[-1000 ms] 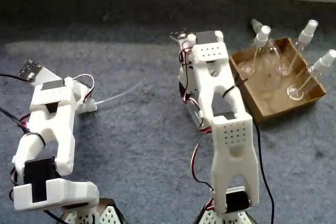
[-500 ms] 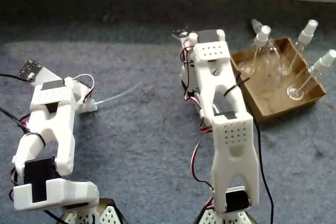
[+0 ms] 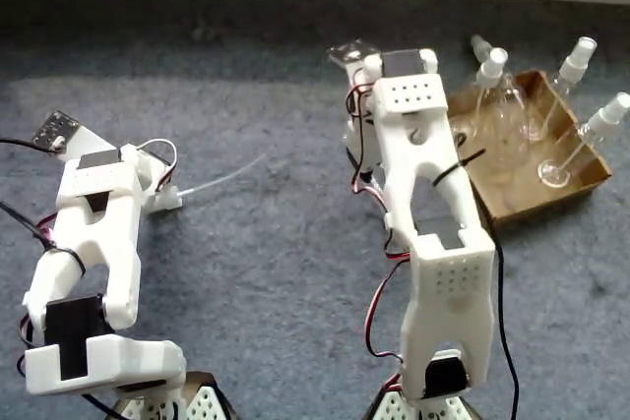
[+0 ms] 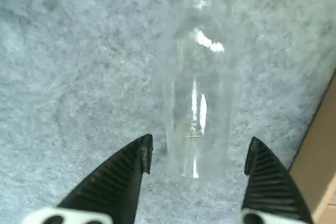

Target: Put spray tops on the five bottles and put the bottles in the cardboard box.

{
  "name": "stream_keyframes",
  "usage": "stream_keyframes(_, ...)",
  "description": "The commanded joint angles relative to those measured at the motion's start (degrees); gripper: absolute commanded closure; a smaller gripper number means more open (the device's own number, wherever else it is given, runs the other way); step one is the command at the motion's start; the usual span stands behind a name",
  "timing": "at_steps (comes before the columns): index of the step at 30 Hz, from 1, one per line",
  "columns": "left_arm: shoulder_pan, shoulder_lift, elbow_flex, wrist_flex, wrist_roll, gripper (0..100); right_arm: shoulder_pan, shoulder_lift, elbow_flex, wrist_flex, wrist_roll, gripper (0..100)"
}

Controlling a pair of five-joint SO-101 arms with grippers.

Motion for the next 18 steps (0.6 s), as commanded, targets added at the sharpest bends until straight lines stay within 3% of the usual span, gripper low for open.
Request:
stream_keyframes(1, -0.3, -2.7, -0.2, -0.8, 0.2, 85, -1.1, -0.1, 1.8, -4.3, 0.3, 75.1)
stream_keyframes(10, -0.3, -2.7, -0.2, -0.8, 0.2, 85, -1.6, -1.5, -3.5, 1.9, 0.3, 74.9)
stream_keyframes(18, -0.3, -2.7, -0.2, -0.9, 0.2, 85, -2.4, -17.8, -0.7, 2.0, 0.3, 74.9)
